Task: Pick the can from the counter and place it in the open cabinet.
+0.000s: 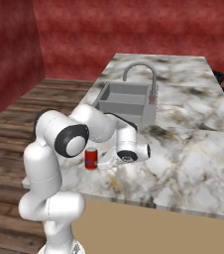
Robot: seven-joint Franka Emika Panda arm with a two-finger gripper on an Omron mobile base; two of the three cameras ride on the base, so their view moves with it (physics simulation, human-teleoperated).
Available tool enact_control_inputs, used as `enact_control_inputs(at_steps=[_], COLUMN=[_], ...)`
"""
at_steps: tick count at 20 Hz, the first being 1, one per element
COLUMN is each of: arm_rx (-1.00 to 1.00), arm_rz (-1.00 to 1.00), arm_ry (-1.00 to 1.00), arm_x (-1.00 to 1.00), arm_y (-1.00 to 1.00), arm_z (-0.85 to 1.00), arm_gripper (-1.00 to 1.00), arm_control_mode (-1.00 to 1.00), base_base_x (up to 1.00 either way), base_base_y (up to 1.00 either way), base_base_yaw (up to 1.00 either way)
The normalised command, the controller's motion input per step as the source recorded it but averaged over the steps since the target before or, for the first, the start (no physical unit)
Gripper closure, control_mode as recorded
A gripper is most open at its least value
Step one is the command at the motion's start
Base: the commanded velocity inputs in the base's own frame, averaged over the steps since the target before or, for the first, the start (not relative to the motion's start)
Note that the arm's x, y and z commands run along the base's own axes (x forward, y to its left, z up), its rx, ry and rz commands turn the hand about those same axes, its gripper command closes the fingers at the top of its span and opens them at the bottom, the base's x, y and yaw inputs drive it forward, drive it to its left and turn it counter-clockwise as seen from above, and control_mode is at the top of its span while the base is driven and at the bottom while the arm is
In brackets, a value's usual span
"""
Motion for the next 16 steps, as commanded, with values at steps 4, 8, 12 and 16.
enact_control_inputs(at_steps=[4,8,12,16], arm_rx=[0.03,0.02,0.01,0.00], arm_rz=[0.00,0.00,0.00,0.00], arm_ry=[0.09,0.08,0.05,0.00], arm_x=[-0.08,-0.10,-0.15,-0.18], arm_y=[0.16,0.26,0.26,0.23], arm_z=[-0.09,-0.05,0.00,0.00], arm_gripper=[-1.00,-1.00,-1.00,-1.00], arm_control_mode=[-1.00,-1.00,-1.00,-1.00], base_base_x=[0.00,0.00,0.00,0.00], base_base_y=[0.00,0.00,0.00,0.00], base_base_yaw=[0.00,0.00,0.00,0.00])
